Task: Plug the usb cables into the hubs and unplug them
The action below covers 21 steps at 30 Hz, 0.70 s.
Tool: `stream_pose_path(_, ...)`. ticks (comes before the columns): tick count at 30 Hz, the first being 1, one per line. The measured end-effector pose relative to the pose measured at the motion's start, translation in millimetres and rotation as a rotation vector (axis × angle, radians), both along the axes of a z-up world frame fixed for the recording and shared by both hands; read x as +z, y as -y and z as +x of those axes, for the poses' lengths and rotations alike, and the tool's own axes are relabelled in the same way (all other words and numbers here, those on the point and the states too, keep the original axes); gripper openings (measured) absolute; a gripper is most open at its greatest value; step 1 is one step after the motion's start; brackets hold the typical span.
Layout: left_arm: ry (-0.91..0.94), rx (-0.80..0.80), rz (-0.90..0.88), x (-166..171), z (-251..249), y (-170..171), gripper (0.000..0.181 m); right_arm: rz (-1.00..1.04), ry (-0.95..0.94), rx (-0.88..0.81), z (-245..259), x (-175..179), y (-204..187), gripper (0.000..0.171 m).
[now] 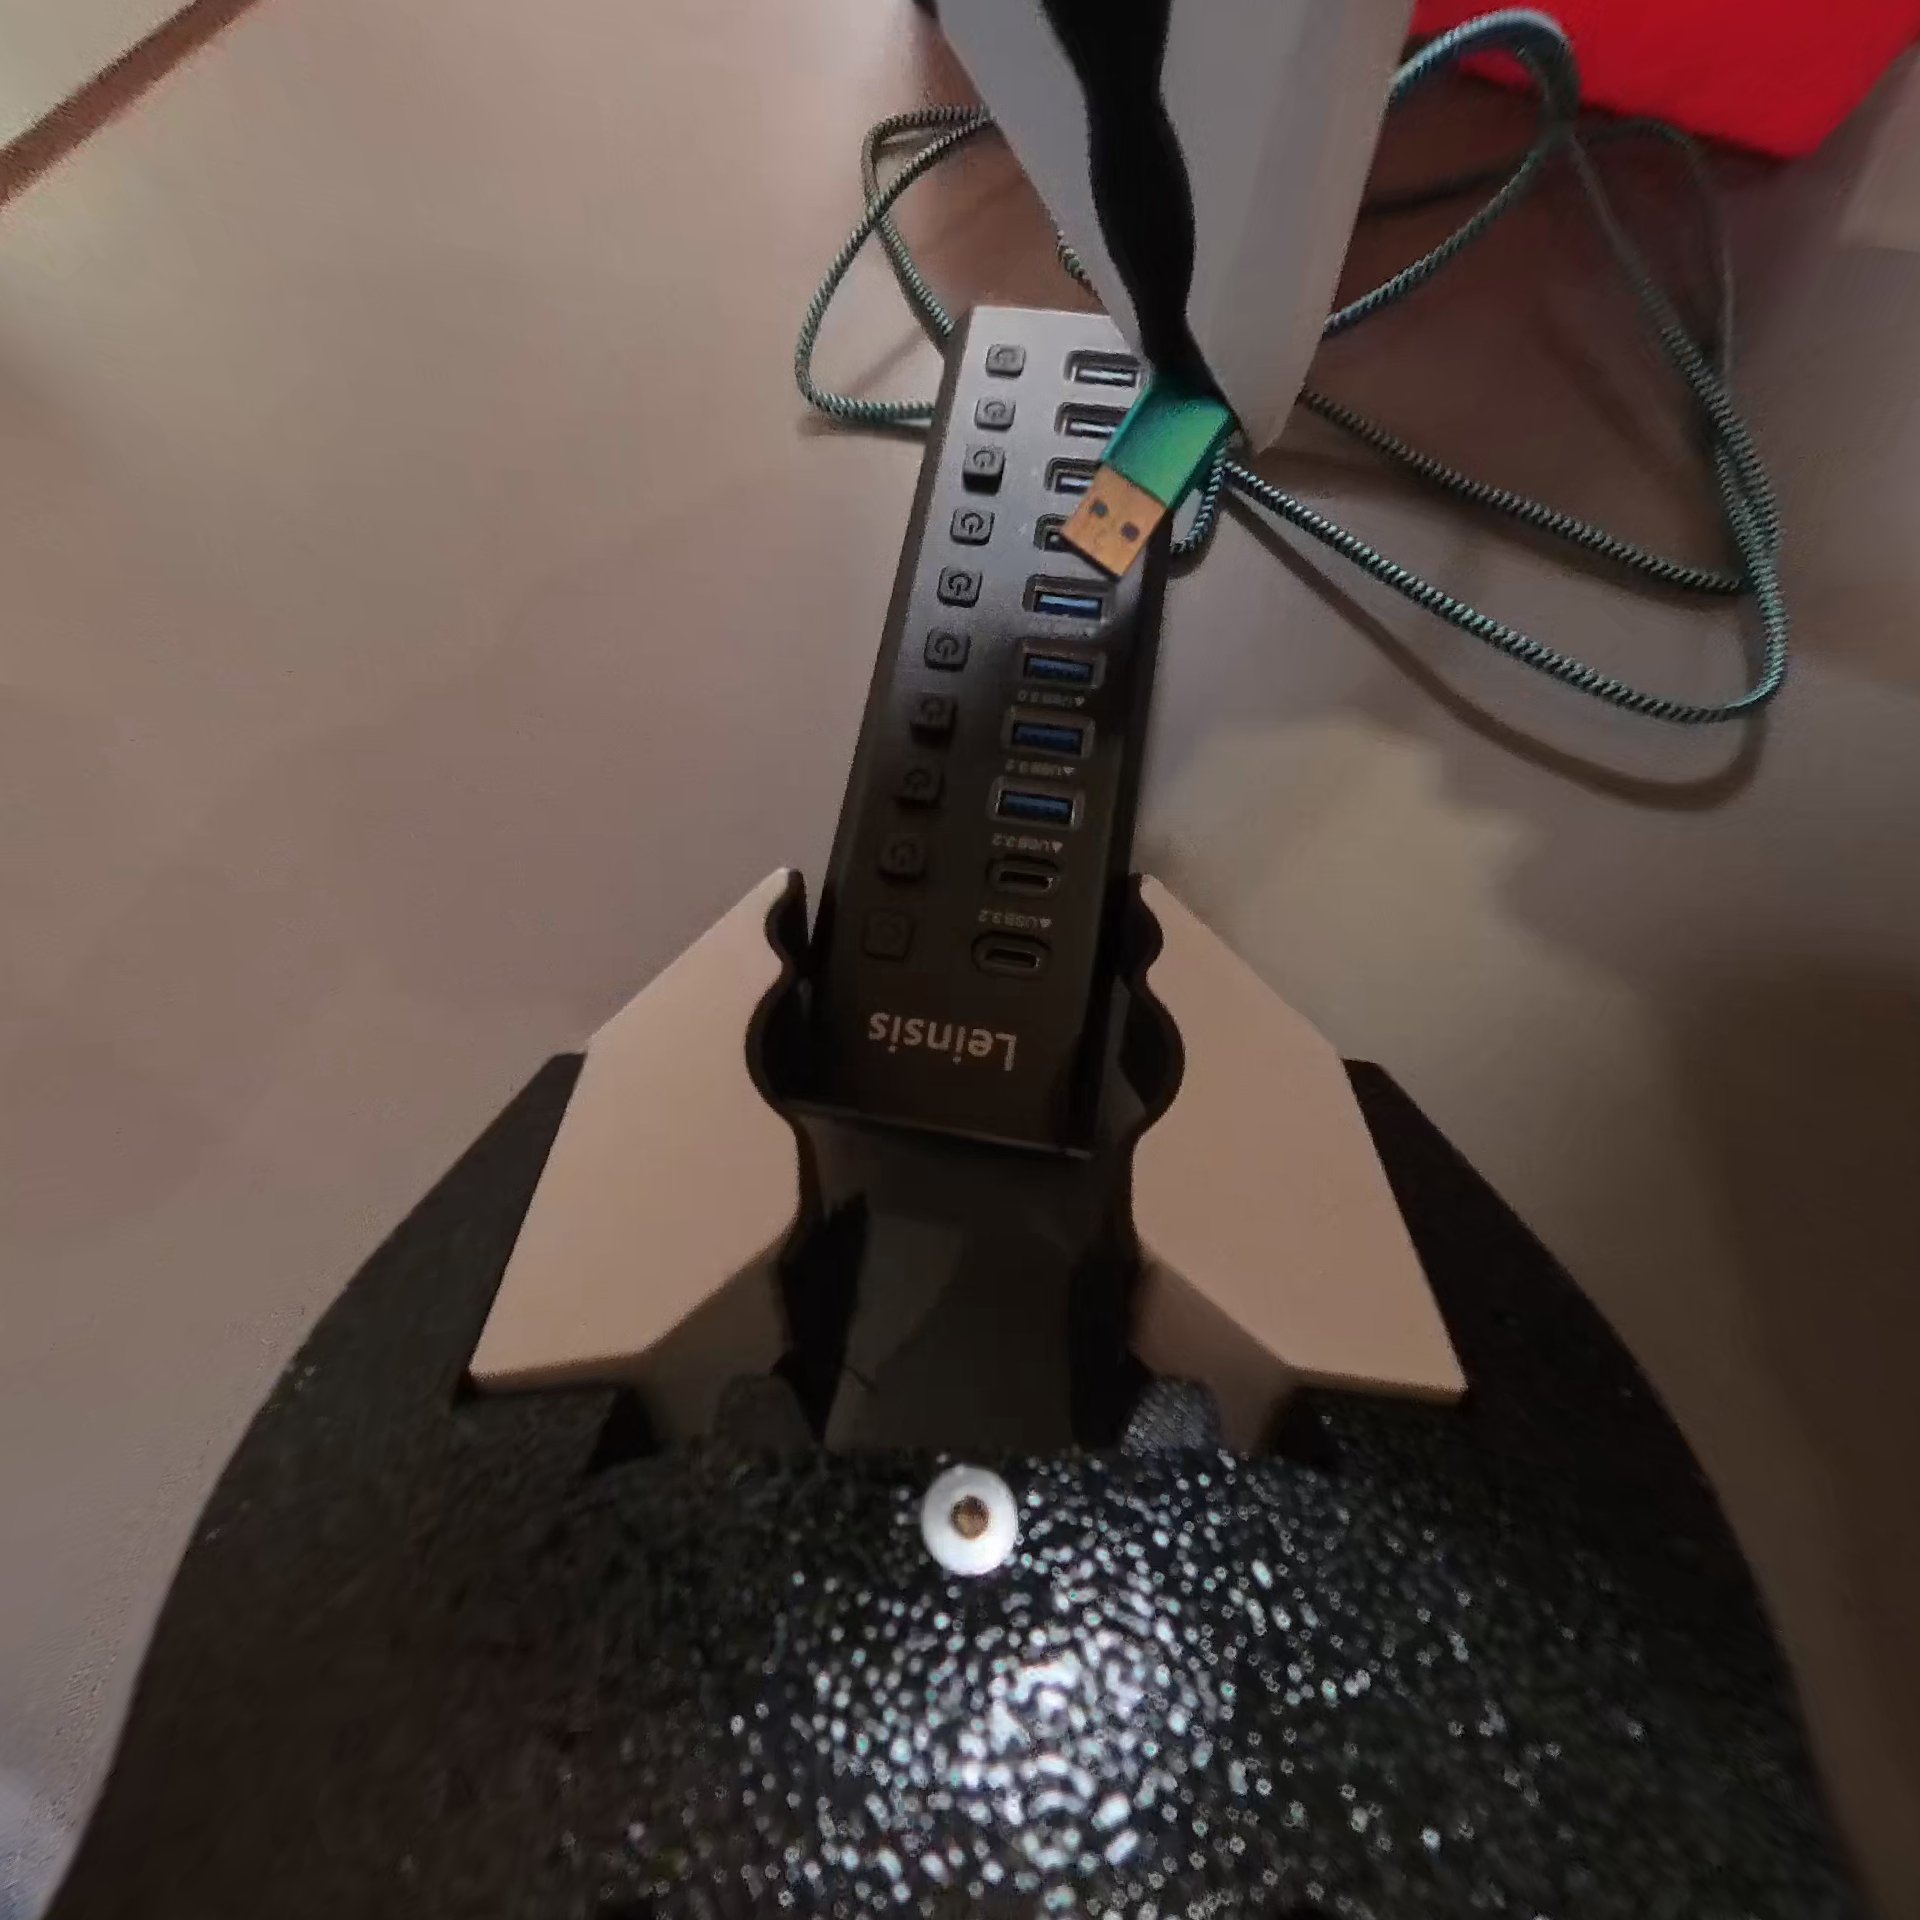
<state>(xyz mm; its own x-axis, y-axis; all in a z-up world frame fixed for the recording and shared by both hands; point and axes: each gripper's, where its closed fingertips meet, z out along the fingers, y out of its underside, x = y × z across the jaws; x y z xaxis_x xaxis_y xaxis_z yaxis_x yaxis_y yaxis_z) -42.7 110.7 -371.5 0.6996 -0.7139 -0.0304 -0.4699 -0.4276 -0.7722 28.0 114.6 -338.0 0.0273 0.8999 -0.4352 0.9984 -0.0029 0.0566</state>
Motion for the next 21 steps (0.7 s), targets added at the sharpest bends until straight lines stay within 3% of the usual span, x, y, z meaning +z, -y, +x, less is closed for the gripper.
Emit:
stream_pose_path(1,0.037,0.006,-0.021,1,1,1,0.059,0.004,-0.018,0.011,-1,1,1,0.003)
stream_pose_path(3,0.119,0.036,-0.030,9,2,-2,0.071,0.028,-0.075,0.055,-5,3,1,0.003)
stream_pose_path(5,0.209,0.032,0.081,36,4,-5,0.081,0.070,-0.138,0.109,-8,7,2,0.003)
stream_pose_path(8,0.228,-0.058,0.330,73,16,2,0.066,0.059,-0.189,0.125,-11,17,11,0.003)
stream_pose_path(12,0.012,-0.208,0.586,80,41,18,0.045,-0.012,-0.203,0.097,-10,25,23,0.003)
stream_pose_path(15,-0.181,-0.233,0.810,90,49,23,0.037,-0.089,-0.204,0.059,-10,30,31,0.003)
stream_pose_path(21,-0.512,-0.206,0.890,71,45,10,0.009,-0.139,-0.213,0.026,-9,33,34,0.003)
